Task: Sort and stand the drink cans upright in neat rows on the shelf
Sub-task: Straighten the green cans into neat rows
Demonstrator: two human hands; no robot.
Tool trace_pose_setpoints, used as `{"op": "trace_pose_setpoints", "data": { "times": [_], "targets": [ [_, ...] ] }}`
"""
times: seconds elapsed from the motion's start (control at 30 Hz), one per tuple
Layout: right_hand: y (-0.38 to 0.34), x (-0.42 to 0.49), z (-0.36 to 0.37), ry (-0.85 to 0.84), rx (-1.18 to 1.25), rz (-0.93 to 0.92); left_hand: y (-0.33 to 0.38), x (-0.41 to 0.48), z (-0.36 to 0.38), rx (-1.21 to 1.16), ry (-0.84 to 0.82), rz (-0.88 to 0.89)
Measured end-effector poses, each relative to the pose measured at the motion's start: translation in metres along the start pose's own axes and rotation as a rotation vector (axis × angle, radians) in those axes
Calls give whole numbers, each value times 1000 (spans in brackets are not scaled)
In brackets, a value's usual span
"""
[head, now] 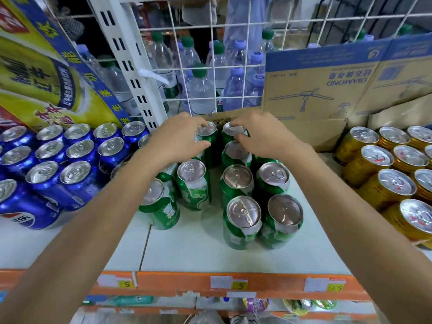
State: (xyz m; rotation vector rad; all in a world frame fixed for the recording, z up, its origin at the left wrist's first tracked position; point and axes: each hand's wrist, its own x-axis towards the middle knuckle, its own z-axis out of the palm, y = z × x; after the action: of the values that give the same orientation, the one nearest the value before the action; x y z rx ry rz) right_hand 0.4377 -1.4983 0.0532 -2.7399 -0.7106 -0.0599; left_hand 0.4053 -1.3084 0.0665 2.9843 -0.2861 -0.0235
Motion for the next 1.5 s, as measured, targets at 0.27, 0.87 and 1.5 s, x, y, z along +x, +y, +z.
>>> {"op": "trace_pose_setpoints", "data": {
  "times": [0.27, 0.87, 1.5],
  "targets": [
    [6, 36, 15, -128, -128, 38, -6, 13, 10, 213, -134, 35],
    [2, 48, 12, -87, -112, 134, -10, -54, 9, 309, -387, 555],
    [-1, 46, 11, -102, -83, 141, -19, -3, 8, 296, -129, 201]
  ]
}}
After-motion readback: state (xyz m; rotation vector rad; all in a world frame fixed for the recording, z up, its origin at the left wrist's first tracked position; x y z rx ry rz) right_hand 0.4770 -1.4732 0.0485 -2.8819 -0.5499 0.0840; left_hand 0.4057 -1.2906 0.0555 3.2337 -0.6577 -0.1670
